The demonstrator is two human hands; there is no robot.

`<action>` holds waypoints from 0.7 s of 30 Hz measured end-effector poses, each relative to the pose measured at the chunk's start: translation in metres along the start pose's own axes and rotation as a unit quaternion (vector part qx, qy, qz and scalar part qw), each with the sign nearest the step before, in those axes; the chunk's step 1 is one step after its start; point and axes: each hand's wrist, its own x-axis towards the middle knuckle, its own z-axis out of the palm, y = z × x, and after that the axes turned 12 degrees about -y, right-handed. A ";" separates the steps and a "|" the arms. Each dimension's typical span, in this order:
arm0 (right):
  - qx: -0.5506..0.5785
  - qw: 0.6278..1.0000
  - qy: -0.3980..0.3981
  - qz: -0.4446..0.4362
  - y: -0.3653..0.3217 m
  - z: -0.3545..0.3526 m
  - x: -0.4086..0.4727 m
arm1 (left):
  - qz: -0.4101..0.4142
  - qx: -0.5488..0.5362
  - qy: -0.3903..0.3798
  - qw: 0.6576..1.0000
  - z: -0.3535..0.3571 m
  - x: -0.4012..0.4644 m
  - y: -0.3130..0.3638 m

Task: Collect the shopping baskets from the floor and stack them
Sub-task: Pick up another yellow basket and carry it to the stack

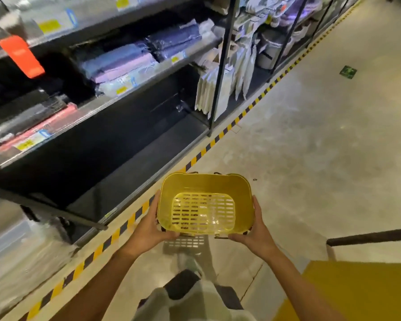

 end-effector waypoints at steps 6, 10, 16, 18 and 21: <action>-0.058 0.995 -0.079 -0.009 -0.027 -0.021 0.072 | -0.015 -0.058 0.055 0.997 -0.009 0.021 -0.017; -0.059 0.988 -0.140 -0.002 -0.032 -0.031 0.118 | -0.061 -0.109 0.121 0.985 -0.004 0.029 -0.028; -0.081 0.968 -0.239 0.002 -0.031 -0.044 0.187 | -0.123 -0.144 0.215 0.958 0.009 0.041 -0.026; -0.094 0.955 -0.281 -0.003 -0.026 -0.045 0.214 | -0.143 -0.160 0.244 0.946 0.016 0.049 -0.028; -0.110 0.940 -0.323 -0.005 -0.015 -0.049 0.251 | -0.153 -0.170 0.273 0.934 0.029 0.062 -0.041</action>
